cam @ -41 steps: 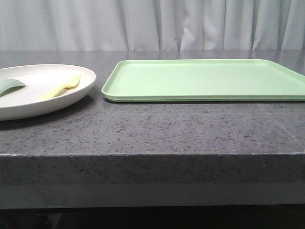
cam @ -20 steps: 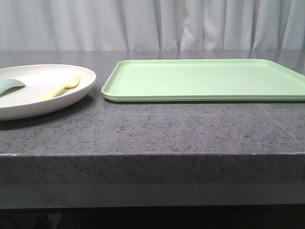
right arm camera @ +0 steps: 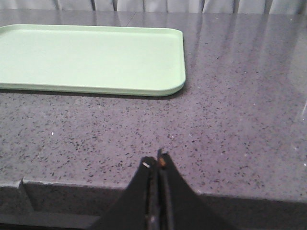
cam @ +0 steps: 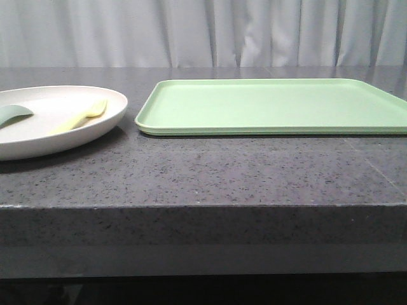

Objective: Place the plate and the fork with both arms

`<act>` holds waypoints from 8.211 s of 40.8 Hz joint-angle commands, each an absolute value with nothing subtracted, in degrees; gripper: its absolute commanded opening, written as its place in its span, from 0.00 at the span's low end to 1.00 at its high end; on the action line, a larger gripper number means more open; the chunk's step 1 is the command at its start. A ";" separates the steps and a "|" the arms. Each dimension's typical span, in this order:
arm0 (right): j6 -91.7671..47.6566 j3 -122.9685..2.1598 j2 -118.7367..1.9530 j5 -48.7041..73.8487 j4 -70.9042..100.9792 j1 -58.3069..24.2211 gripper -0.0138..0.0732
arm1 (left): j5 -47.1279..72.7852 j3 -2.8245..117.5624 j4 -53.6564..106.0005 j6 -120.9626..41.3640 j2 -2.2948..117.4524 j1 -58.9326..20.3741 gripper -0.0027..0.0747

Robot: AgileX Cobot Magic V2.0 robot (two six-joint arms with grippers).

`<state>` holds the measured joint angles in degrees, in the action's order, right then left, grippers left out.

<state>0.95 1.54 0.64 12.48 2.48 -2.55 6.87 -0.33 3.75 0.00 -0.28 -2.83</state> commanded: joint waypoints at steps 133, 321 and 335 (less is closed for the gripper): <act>0.51 -31.71 -29.46 11.07 3.25 -2.58 0.82 | 57.16 73.15 -0.54 3.56 89.87 0.80 0.84; 0.51 -31.71 -29.46 11.45 3.25 -2.58 0.82 | 72.88 141.69 14.56 6.96 121.51 -23.34 0.01; 0.51 -31.71 -29.46 11.45 3.25 -2.58 0.82 | 72.88 133.45 5.82 5.73 112.19 -23.33 0.01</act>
